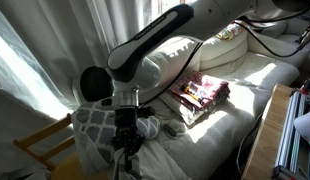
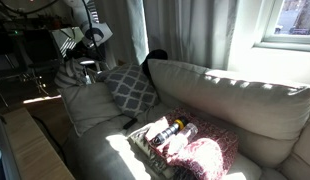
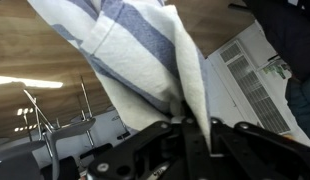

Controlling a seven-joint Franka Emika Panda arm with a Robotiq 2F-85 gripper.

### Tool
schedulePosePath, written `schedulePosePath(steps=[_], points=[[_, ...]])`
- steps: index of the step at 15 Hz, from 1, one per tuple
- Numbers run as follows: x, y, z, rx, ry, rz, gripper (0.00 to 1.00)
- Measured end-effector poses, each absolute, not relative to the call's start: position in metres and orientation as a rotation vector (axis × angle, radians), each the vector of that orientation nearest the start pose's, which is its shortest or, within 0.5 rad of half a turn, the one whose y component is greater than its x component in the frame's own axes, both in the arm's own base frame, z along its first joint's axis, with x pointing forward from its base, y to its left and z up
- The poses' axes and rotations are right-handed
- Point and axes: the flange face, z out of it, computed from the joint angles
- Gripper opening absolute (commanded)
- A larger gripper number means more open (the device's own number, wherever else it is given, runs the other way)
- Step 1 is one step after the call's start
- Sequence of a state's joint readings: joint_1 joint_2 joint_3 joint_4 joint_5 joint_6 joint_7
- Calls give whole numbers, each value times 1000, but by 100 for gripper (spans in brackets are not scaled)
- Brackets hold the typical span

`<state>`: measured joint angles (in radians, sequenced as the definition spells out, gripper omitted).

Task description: Put the grey towel on the pillow to the left

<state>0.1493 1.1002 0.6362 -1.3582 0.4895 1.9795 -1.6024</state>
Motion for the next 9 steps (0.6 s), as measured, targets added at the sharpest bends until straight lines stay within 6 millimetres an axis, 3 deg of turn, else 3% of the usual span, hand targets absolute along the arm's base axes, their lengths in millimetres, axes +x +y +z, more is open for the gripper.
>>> schedulePosePath(steps=[5,9], points=[[526,417,90,-1187,-1713,53,1],[521,400,70,-1222,-1747,242,1]])
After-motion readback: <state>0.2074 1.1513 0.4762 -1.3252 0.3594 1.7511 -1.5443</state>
